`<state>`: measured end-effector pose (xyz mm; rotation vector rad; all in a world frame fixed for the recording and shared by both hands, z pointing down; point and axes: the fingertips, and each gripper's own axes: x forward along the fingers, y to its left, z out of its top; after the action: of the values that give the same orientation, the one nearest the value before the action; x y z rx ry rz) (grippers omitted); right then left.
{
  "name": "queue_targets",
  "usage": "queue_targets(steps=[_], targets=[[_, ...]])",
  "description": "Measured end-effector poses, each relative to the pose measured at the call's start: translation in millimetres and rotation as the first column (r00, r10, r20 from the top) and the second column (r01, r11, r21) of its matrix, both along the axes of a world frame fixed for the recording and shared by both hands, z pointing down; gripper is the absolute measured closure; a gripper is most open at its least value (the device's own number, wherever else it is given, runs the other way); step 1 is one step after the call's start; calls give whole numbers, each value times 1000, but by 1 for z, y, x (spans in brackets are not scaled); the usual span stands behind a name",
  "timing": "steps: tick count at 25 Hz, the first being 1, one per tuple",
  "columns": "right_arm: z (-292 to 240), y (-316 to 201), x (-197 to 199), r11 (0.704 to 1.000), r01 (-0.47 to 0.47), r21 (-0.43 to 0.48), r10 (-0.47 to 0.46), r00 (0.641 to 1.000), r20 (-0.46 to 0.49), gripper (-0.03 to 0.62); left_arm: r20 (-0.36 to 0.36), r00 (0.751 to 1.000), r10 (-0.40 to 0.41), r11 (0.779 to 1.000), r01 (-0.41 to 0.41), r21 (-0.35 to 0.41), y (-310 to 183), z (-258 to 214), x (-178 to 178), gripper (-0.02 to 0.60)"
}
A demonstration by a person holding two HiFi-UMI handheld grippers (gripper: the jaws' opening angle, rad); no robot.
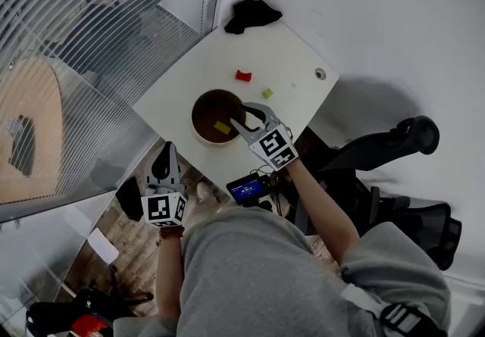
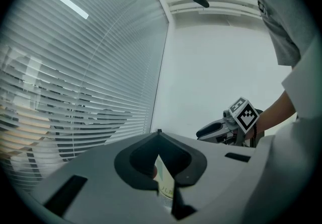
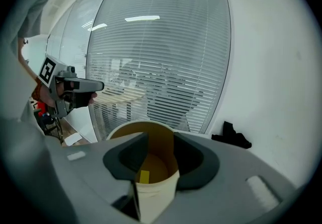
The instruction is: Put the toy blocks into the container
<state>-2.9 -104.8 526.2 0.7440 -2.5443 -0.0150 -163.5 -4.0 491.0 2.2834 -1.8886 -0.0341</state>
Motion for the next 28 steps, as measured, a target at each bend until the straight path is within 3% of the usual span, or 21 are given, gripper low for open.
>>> queue_targets(steps=[12, 28], targets=[[3, -22, 41, 997, -80, -5, 80, 997, 15, 433, 14, 1000, 16, 999, -15, -34, -5, 8, 13, 574], [48, -64, 106, 975, -215, -52, 213, 976, -43, 441, 61, 998, 12, 994, -6, -108, 0, 21, 12, 574]])
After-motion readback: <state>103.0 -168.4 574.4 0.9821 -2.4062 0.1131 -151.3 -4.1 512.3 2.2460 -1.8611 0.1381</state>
